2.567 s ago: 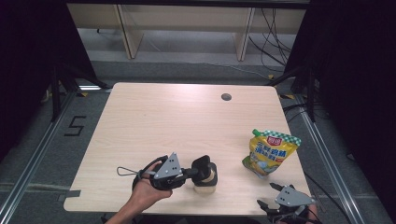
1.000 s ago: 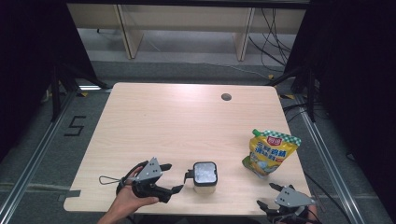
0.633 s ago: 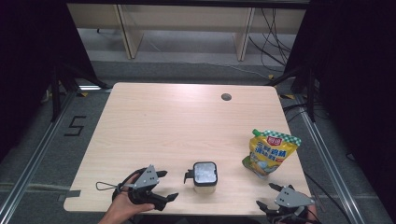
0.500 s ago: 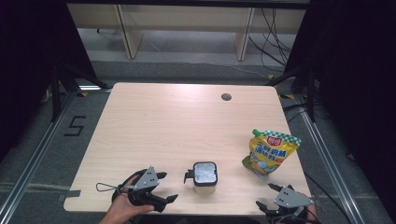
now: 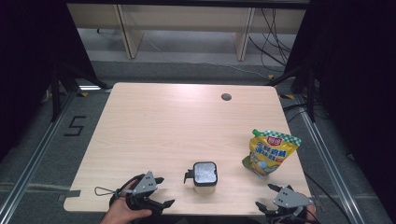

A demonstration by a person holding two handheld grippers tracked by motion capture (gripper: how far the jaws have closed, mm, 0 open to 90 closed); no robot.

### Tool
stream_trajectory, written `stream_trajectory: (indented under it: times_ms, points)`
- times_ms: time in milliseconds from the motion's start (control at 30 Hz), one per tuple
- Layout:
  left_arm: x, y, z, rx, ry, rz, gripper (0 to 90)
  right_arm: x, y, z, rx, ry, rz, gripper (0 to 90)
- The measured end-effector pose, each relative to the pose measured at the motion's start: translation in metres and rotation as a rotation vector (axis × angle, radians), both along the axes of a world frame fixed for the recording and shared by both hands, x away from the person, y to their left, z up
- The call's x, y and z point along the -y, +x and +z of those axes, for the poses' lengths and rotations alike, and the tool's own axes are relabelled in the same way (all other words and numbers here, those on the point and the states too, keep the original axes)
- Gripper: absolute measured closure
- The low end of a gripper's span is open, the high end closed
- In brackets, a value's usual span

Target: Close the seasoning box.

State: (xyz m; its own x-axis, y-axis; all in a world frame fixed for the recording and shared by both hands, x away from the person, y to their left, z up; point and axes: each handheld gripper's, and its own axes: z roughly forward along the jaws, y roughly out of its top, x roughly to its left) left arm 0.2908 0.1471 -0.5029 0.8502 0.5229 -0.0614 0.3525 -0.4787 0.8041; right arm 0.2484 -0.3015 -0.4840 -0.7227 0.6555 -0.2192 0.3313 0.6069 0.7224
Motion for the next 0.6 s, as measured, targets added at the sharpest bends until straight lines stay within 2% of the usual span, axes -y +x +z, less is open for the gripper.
stream_trajectory:
  times_ms: [67, 100, 133, 167, 233, 267, 300, 333, 400, 433, 467, 600]
  points:
    - [-0.0005, -0.0016, -0.0003, -0.010, -0.011, 0.011, 16.6, 0.0000, 0.0005, -0.0005, -0.004, 0.001, 0.006, 27.5]
    - [-0.0012, -0.0019, -0.0004, -0.015, -0.005, 0.004, 16.6, 0.0001, 0.0006, -0.0006, -0.009, 0.002, 0.007, 27.5]
    - [-0.0025, -0.0016, -0.0012, -0.001, 0.022, 0.000, 16.6, 0.0001, 0.0008, -0.0008, -0.009, 0.000, 0.010, 27.4]
    - [-0.0013, -0.0030, -0.0024, -0.013, 0.005, 0.006, 16.6, 0.0000, 0.0008, -0.0015, -0.009, -0.001, 0.007, 27.4]
    - [-0.0012, -0.0039, -0.0037, -0.011, 0.031, -0.005, 16.6, -0.0003, 0.0010, -0.0021, -0.015, -0.001, 0.006, 27.3]
    - [0.0009, -0.0055, -0.0058, -0.021, 0.011, 0.004, 16.6, -0.0003, 0.0009, -0.0022, -0.015, -0.001, 0.005, 27.3]
    - [0.0002, -0.0048, -0.0058, -0.004, 0.037, -0.011, 16.6, -0.0001, 0.0017, -0.0024, -0.008, -0.007, 0.015, 27.2]
    - [0.0002, -0.0056, -0.0064, -0.016, 0.047, -0.005, 16.6, -0.0006, 0.0012, -0.0022, -0.017, -0.002, 0.014, 27.1]
    - [0.0003, -0.0066, -0.0064, -0.021, 0.039, -0.007, 16.6, -0.0012, 0.0004, -0.0022, -0.020, 0.001, 0.012, 26.8]
    - [0.0009, -0.0080, -0.0067, -0.013, 0.017, 0.008, 16.6, -0.0020, -0.0007, -0.0026, -0.030, 0.007, 0.003, 26.6]
    - [-0.0010, -0.0074, -0.0054, -0.003, 0.032, 0.001, 16.6, -0.0015, 0.0006, -0.0026, -0.023, -0.001, 0.015, 26.4]
    - [-0.0027, -0.0074, -0.0049, 0.001, 0.039, 0.006, 16.5, -0.0019, 0.0011, -0.0039, -0.018, -0.009, 0.026, 26.3]
